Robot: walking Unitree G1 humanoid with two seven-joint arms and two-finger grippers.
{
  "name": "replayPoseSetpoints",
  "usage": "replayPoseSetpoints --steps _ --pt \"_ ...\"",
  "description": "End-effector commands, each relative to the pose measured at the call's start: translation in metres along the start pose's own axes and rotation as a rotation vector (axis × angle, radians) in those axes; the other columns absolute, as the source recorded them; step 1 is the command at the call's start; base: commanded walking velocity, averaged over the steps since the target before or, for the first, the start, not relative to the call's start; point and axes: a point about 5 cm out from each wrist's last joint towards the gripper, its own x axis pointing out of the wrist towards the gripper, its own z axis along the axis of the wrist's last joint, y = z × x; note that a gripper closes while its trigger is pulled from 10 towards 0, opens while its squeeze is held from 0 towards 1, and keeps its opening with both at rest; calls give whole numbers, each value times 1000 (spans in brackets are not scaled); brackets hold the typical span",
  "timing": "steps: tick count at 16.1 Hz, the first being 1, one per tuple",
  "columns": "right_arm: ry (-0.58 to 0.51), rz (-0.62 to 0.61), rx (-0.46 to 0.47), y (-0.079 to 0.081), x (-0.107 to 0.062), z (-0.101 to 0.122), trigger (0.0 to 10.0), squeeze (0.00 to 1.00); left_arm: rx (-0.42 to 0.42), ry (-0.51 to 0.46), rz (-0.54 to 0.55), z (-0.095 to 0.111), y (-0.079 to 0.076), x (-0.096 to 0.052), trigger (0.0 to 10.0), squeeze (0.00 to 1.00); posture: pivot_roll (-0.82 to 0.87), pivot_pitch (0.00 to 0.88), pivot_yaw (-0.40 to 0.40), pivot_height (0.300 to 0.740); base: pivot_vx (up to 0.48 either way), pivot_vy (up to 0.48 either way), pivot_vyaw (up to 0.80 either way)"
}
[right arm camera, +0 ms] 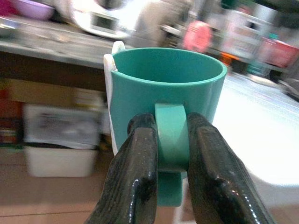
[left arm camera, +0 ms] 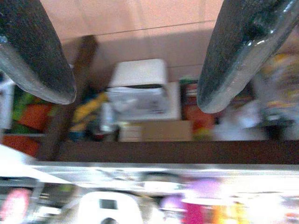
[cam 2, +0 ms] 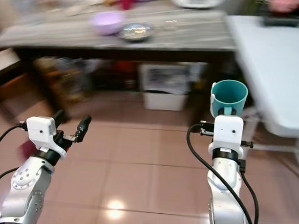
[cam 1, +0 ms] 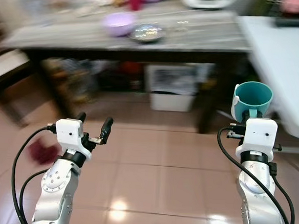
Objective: Setting the table
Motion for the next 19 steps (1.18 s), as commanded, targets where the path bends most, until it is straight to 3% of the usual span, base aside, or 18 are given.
replayPoseSetpoints --steps 1,3,8,19 --pt "-21 -5 3 -1 1 6 10000 0 -2 -1 -20 2 -3 1 10000 0 -166 112 83 740 465 0 -800" --pt "-23 0 2 -1 2 6 10000 0 -8 0 -27 2 -3 2 10000 0 -170 114 80 740 465 0 -728" --pt "-38 7 -28 0 4 8 10000 0 -23 -2 -43 2 -10 4 10000 0 -169 112 77 740 464 0 0" --pt "-56 -1 -34 0 5 12 10000 0 -25 -44 -87 15 -18 14 10000 0 -179 110 83 740 465 0 716"
